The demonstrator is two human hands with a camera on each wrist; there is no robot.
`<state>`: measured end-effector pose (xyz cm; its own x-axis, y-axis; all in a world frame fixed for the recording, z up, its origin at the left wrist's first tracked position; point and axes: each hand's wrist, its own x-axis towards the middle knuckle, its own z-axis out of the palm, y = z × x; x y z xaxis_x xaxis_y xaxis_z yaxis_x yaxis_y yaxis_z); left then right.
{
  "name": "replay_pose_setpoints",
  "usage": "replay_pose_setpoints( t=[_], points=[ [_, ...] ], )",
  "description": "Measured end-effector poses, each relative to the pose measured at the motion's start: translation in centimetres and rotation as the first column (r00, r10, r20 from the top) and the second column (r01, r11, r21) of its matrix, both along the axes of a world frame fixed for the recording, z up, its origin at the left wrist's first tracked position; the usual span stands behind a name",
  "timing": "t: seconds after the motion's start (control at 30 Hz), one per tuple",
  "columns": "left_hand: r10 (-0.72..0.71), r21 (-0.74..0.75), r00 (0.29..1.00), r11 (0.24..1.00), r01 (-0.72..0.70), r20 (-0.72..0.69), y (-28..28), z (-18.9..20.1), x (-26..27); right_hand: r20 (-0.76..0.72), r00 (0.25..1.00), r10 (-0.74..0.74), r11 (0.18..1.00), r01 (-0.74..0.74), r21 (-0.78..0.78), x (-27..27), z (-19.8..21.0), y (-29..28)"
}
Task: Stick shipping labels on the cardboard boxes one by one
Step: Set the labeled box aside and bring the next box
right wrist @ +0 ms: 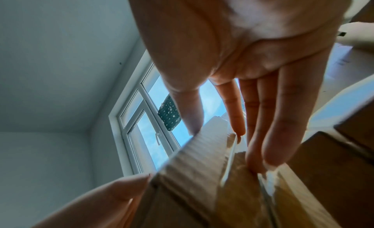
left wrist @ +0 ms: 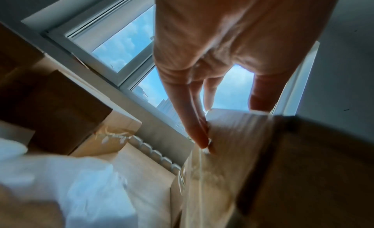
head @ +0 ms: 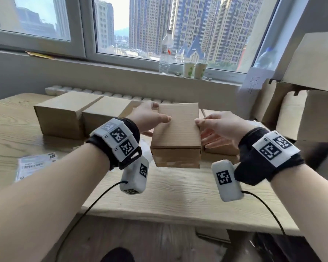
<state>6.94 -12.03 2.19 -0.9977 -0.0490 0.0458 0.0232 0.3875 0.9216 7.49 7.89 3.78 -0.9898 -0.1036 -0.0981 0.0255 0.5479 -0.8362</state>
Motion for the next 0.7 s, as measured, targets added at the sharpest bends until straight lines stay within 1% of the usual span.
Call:
replay_pose_setpoints(
  t=[0.1, 0.2, 0.4, 0.53, 0.6, 0.67, 0.7],
  points=[
    [-0.022, -0.02, 0.997, 1.0, 0.023, 0.079, 1.6, -1.5, 0.8, 0.048, 0.998, -0.029, 1.0, 0.029, -0.003, 0.6, -1.8, 1.5],
    [-0.041, -0.036, 0.992, 0.998, 0.045, 0.119, 2.7, -2.7, 0.8, 0.087, 0.995, -0.051, 0.999, 0.05, 0.018, 0.9, -3.4, 2.3],
    [-0.077, -0.074, 0.986, 0.993, 0.089, 0.147, 3.9, -4.2, 0.5, 0.123, 0.988, -0.095, 0.995, 0.096, 0.003, 0.6, -5.0, 2.8],
    [-0.084, -0.097, 0.982, 0.99, 0.102, 0.172, 3.7, -5.0, 0.3, 0.143, 0.984, -0.107, 0.993, 0.099, 0.059, 0.1, -5.6, 2.4],
    [-0.086, -0.12, 0.983, 0.987, 0.106, 0.16, 3.2, -4.9, 0.3, 0.083, 0.989, -0.121, 0.987, 0.111, 0.115, -0.4, -5.7, 2.2],
    [-0.076, -0.131, 0.991, 0.987, 0.091, 0.112, 2.2, -4.3, 0.2, -0.061, 0.989, -0.138, 0.968, 0.147, 0.201, -1.1, -5.0, 1.8],
    [-0.063, -0.129, 0.995, 0.989, 0.072, 0.077, 1.5, -3.8, 0.2, -0.124, 0.983, -0.137, 0.964, 0.161, 0.211, -1.1, -4.4, 1.3]
  ],
)
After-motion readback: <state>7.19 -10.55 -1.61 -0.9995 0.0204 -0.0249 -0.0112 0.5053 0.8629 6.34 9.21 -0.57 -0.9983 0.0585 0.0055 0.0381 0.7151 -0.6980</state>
